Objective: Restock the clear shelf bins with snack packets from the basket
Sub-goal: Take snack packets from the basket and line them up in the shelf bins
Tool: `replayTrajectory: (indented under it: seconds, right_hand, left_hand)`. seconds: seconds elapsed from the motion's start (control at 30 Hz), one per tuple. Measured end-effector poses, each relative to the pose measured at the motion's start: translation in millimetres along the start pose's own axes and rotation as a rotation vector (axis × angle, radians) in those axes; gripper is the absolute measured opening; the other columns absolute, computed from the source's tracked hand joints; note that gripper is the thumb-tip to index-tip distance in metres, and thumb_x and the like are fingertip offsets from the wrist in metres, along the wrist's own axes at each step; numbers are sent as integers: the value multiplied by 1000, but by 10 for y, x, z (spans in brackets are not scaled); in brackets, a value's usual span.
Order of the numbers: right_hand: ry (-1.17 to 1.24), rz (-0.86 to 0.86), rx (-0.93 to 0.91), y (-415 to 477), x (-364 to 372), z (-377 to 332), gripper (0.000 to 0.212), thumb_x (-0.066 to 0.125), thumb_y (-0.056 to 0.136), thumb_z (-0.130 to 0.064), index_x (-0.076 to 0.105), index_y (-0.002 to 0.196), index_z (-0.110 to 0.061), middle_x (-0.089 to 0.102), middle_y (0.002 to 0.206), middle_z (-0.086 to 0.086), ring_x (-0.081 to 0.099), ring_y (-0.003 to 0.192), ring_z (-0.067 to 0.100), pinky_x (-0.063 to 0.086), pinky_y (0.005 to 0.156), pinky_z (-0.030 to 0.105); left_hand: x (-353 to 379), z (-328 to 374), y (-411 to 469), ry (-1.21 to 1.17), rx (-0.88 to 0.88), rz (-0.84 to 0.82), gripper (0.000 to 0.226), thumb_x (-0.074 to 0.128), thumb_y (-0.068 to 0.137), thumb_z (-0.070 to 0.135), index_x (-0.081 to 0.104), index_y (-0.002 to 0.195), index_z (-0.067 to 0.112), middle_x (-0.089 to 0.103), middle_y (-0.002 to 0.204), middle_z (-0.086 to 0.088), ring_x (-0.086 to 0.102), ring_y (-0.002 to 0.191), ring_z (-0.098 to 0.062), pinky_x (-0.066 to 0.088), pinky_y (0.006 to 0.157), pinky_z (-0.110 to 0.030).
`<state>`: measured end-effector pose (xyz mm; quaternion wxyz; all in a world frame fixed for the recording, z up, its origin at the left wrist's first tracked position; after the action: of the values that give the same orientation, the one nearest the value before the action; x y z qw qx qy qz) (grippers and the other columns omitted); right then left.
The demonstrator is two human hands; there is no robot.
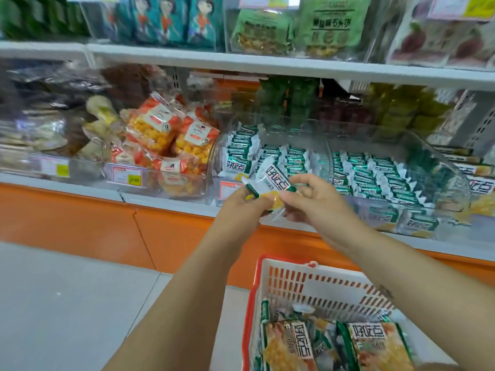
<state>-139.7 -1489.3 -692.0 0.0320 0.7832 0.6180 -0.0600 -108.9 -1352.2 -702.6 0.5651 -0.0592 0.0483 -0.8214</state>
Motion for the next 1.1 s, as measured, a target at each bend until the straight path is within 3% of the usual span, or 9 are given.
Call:
replayTrajectory:
  seconds: [0.13,0.2,0.23,0.3,0.63,0.8,0.97,1.03,1.1]
  right_hand:
    - [-323,156,-271,456,58,-202,19,65,88,-19,51,97,-29,52,116,-7,57,104,14,48,84,32]
    - [-463,148,-342,751,151,-227,22,66,87,-15,52,101,-24,55,117,-6,51,108,10,39,82,23]
    - [-517,114,-352,896,214,-200,23,66,87,-14,52,102,-23,56,121,-3,51,109,10,38,83,22]
    - [-638,23,-343,1115,359,-102,24,67,86,-15,55,106,-22,56,125,-2,52,114,13,42,87,25]
    - [-896,20,-378,1364,610,133,28,70,84,-29,64,110,-22,42,108,-2,51,94,16,43,84,30]
    - [-943,-73,-309,1385,604,35,34,63,90,-30,61,122,-19,53,122,5,53,108,23,42,89,32]
    - [-926,-141,-334,1111,303,69,52,55,93,-29,38,142,-26,40,147,0,37,134,22,34,108,39]
    - [-910,-87,-444,892,141,121,41,57,93,-23,51,133,-22,51,134,-1,44,124,18,36,103,33]
    - [-860,-39,-561,636,-36,200,23,60,90,-14,65,112,-16,60,102,-5,55,97,13,44,86,27]
  left_hand:
    - [-141,-75,202,168,47,134,46,51,96,19,40,140,21,60,121,-3,58,107,-21,47,84,-29]
    - [-208,-124,264,202,54,179,54,50,96,14,33,146,19,55,101,9,55,80,-5,41,58,-5]
    - [-222,-144,290,203,37,187,56,50,96,12,30,148,18,48,92,12,45,66,2,34,44,-1]
    - [-233,-174,329,215,16,178,57,49,96,10,28,149,18,41,85,14,35,58,3,31,37,-2]
    - [-344,-264,391,269,-14,267,42,48,95,8,44,136,19,47,72,4,39,52,-9,32,37,-11]
    - [-325,-241,356,298,-29,286,53,49,96,14,33,146,21,54,127,-13,46,57,-8,33,35,-9]
    - [-249,-300,304,427,42,299,46,49,96,13,41,140,17,50,135,-11,59,102,-23,49,73,-31]
    - [-180,-372,277,473,84,321,37,48,95,12,50,131,18,54,127,-6,58,100,-24,51,77,-36]
    - [-39,-482,248,520,116,324,31,47,94,12,54,122,21,57,120,0,58,95,-21,51,79,-36]
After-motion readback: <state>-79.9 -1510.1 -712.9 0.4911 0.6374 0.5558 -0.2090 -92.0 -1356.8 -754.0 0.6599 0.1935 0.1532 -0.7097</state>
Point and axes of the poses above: each hand's wrist, its own y-axis towards the middle knuckle, its own x-axis out of the palm, z = x × y, the point moved 2 cm from there along y, towards the middle knuckle
